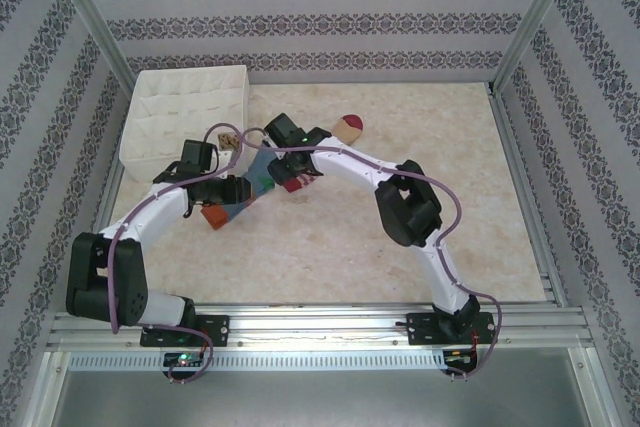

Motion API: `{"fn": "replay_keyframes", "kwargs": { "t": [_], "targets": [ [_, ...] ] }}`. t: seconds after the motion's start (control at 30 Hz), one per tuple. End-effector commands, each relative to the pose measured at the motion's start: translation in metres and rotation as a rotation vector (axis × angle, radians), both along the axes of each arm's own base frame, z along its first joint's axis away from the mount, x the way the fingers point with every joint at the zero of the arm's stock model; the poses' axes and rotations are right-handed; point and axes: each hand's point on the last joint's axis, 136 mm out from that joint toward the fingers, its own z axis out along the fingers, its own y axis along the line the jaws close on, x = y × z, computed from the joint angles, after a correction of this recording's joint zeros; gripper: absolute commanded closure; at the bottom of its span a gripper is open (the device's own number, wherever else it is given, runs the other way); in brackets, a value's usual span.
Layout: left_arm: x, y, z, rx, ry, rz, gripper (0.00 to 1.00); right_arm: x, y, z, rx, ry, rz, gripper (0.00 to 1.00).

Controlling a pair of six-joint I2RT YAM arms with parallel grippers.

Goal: Roll the socks

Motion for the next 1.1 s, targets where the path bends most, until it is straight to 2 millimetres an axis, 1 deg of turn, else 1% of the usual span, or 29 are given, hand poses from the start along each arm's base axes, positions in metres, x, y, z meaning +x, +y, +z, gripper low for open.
{"fn": "replay_keyframes", "kwargs": {
  "t": [0.0,0.13,0.27,0.33,0.4,0.5,0.63,0.7,0.77,0.87,0.93,1.07],
  "targets": [
    [0.006,0.004,0.011,0.025,-0.068,0.017,0.60,-0.010,0.002,-0.022,-0.123,0.019,0.064,0.43],
    [0.005,0.005,0.009,0.035,-0.063,0.017,0.60,-0.009,-0.002,-0.042,-0.172,0.056,0.051,0.45],
    [0.006,0.005,0.010,0.032,-0.070,0.014,0.60,-0.013,-0.013,-0.056,-0.237,0.079,0.038,0.48],
    [0.007,0.002,0.012,0.021,-0.082,0.006,0.61,-0.016,-0.021,-0.060,-0.269,0.085,0.034,0.54],
    [0.008,-0.001,0.014,0.003,-0.101,-0.012,0.60,-0.022,-0.027,-0.062,-0.285,0.086,0.040,0.62],
    [0.007,-0.012,0.022,-0.045,-0.146,-0.065,0.61,-0.035,-0.036,-0.060,-0.282,0.082,0.049,0.74],
    [0.006,-0.026,0.036,-0.104,-0.235,-0.146,0.61,-0.065,-0.042,-0.051,-0.203,0.114,0.087,0.80],
    [0.003,-0.038,0.049,-0.157,-0.314,-0.218,0.61,-0.084,-0.041,-0.045,-0.129,0.150,0.124,0.83],
    [-0.005,-0.056,0.065,-0.211,-0.426,-0.323,0.61,-0.104,-0.040,-0.038,-0.058,0.193,0.167,0.84],
    [-0.021,-0.080,0.081,-0.245,-0.580,-0.478,0.63,-0.132,-0.042,-0.030,0.010,0.259,0.218,0.85],
    [-0.034,-0.094,0.085,-0.241,-0.664,-0.574,0.63,-0.146,-0.045,-0.026,0.044,0.293,0.242,0.87],
    [-0.059,-0.118,0.082,-0.207,-0.767,-0.752,0.63,-0.175,-0.052,-0.021,0.107,0.367,0.283,0.88]
  ]
}}
